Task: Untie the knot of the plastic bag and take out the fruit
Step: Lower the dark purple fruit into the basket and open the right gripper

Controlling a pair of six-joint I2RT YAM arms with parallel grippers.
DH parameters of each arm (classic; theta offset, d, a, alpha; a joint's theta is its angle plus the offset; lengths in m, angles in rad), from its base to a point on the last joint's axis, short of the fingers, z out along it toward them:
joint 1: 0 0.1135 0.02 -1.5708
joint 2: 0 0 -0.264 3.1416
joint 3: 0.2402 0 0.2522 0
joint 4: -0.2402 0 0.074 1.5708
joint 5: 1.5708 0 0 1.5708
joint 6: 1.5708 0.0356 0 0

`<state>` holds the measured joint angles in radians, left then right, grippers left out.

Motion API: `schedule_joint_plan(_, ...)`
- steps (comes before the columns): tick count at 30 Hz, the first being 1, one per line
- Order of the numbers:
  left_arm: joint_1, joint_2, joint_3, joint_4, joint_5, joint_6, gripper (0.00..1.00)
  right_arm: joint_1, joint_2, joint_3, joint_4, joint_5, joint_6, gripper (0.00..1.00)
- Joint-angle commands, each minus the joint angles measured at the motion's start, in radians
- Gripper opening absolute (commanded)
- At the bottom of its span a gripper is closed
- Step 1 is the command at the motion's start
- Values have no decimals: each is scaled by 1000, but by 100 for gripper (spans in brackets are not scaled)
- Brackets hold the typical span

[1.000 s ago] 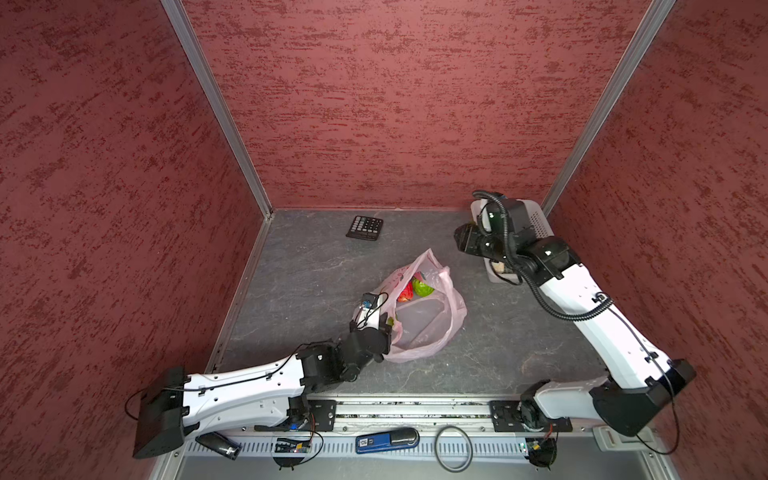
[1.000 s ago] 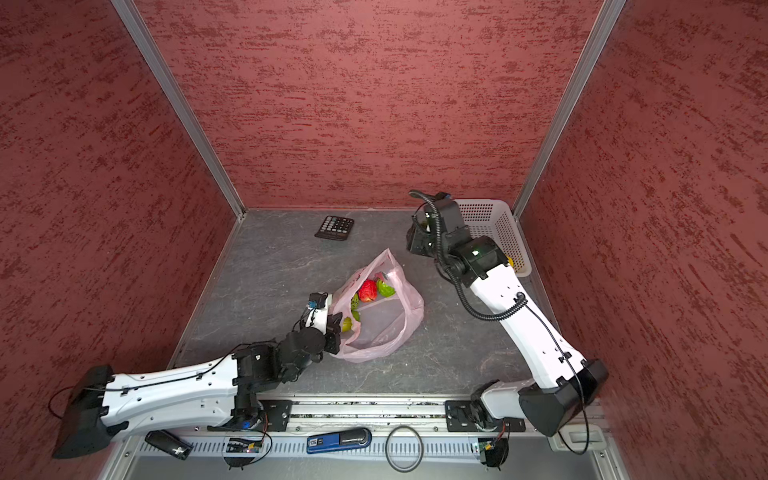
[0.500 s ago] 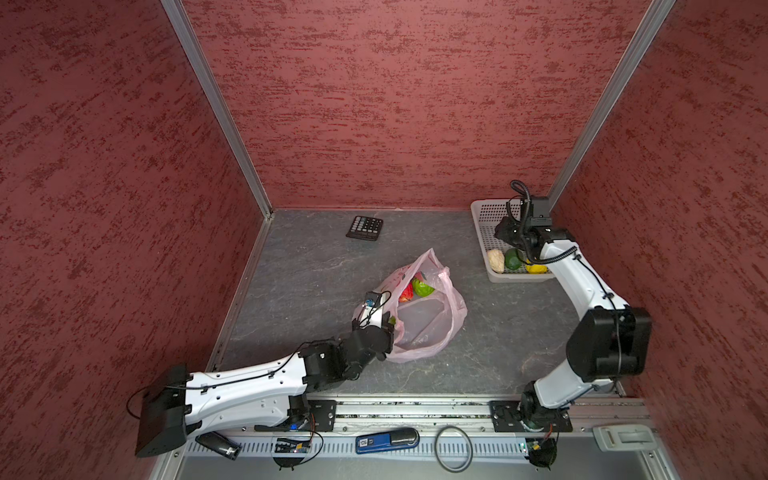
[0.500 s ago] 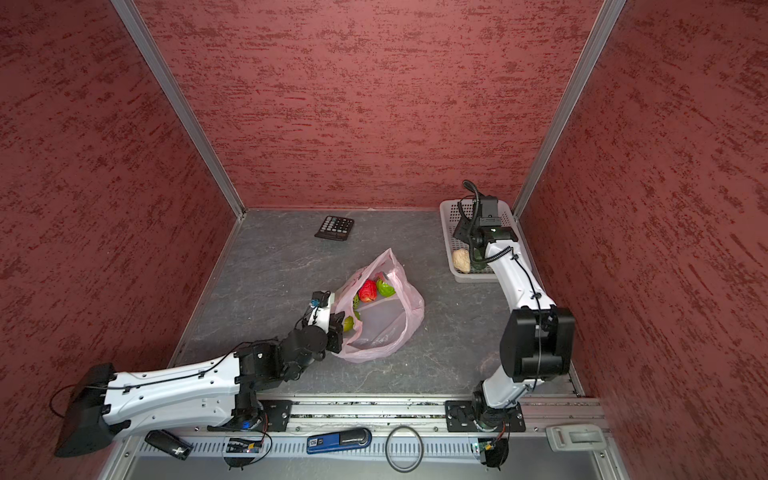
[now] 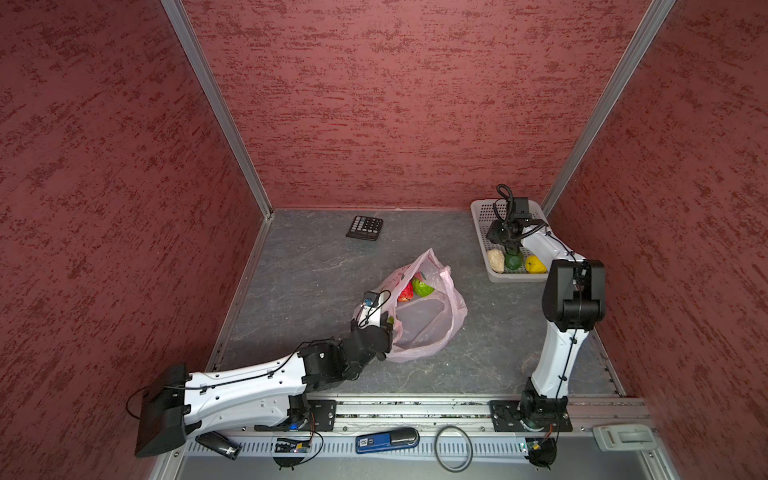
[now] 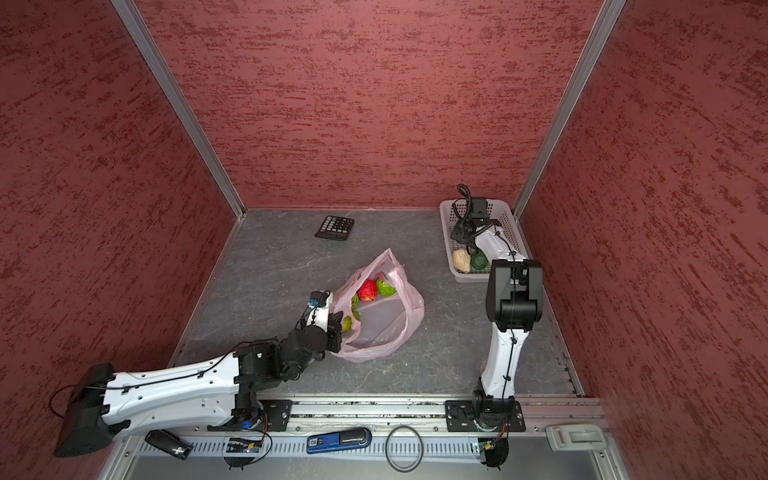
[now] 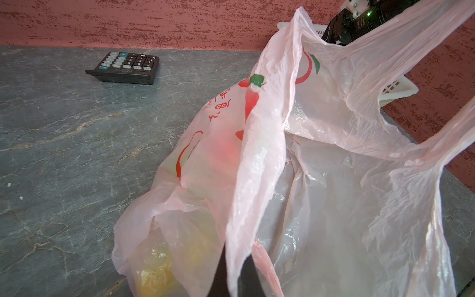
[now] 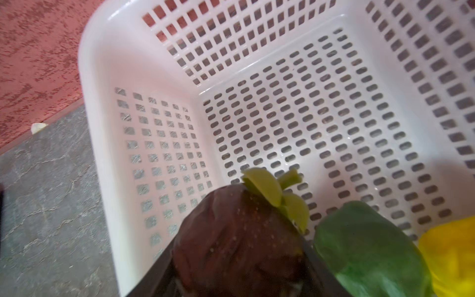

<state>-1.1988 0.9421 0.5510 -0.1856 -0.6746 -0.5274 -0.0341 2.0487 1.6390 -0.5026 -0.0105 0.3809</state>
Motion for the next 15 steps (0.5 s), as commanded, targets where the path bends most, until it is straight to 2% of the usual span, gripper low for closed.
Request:
schedule_joint_plan(1, 4, -12, 23, -17, -18, -5, 0, -4, 6, 28, 3, 19, 4, 56)
schedule_joint_plan(6, 4, -17, 12, 7, -7, 19, 0, -5, -5, 4, 6, 23, 11, 70)
schedule_joint_plan(15, 5, -25, 14, 6, -5, 37, 0, -3, -53, -27, 8, 3, 6, 75)
